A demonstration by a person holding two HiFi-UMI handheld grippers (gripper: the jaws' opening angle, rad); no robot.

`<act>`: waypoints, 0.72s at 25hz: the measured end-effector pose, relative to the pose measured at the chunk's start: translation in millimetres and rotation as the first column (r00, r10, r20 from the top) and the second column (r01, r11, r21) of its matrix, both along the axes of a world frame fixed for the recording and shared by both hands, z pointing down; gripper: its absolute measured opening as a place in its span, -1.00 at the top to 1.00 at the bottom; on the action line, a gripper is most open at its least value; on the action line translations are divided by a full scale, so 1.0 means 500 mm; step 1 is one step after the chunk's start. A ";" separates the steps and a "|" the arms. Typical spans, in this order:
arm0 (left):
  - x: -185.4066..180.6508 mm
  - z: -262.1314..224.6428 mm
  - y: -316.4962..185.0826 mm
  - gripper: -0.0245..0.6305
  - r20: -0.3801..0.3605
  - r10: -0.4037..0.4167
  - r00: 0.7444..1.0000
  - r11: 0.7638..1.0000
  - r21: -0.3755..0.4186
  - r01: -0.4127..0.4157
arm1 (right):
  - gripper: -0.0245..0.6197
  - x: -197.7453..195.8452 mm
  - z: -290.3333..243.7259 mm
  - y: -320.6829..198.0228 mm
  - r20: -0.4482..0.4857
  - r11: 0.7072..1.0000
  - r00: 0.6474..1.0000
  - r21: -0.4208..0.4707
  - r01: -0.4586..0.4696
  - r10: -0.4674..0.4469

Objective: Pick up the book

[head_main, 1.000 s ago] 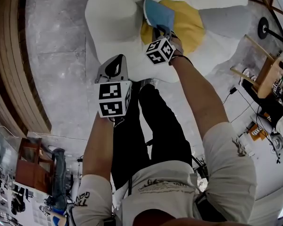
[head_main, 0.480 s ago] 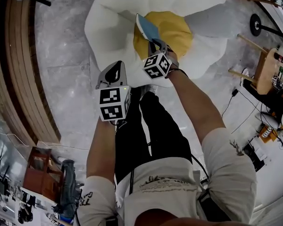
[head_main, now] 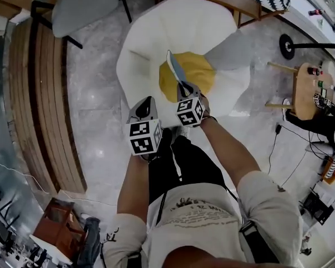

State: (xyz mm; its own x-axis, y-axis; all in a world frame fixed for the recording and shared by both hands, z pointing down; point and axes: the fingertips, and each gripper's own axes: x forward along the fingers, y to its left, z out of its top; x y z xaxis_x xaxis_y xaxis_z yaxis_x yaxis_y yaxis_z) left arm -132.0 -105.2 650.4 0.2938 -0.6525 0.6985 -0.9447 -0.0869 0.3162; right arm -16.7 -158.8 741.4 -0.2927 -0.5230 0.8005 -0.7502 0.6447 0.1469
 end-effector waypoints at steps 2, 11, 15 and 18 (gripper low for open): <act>0.030 -0.052 0.013 0.87 -0.005 0.022 1.000 1.000 0.011 -0.022 | 0.76 0.010 -0.066 0.020 0.027 1.000 0.999 -0.004 -0.024 0.024; 0.090 -0.322 -0.056 0.88 0.027 0.053 0.998 0.982 0.178 -0.057 | 0.76 0.048 -0.393 -0.028 0.191 0.982 0.976 0.136 -0.134 0.107; 0.119 -0.438 -0.104 0.87 0.064 0.062 0.996 0.956 0.282 -0.078 | 0.76 0.078 -0.536 -0.059 0.275 0.955 0.954 0.231 -0.187 0.121; 0.155 -0.508 -0.104 0.87 0.098 0.077 0.992 0.938 0.329 -0.105 | 0.76 0.106 -0.629 -0.043 0.315 0.936 0.941 0.276 -0.218 0.126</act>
State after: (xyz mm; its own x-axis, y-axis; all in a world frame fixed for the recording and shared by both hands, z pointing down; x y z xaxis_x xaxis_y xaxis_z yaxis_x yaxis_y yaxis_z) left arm -54.7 -157.4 396.3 0.3138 -0.8250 0.4701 -0.9492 -0.2609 0.1758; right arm 36.4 -180.1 426.8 -0.3696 -0.7893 0.4903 -0.8843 0.4608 0.0751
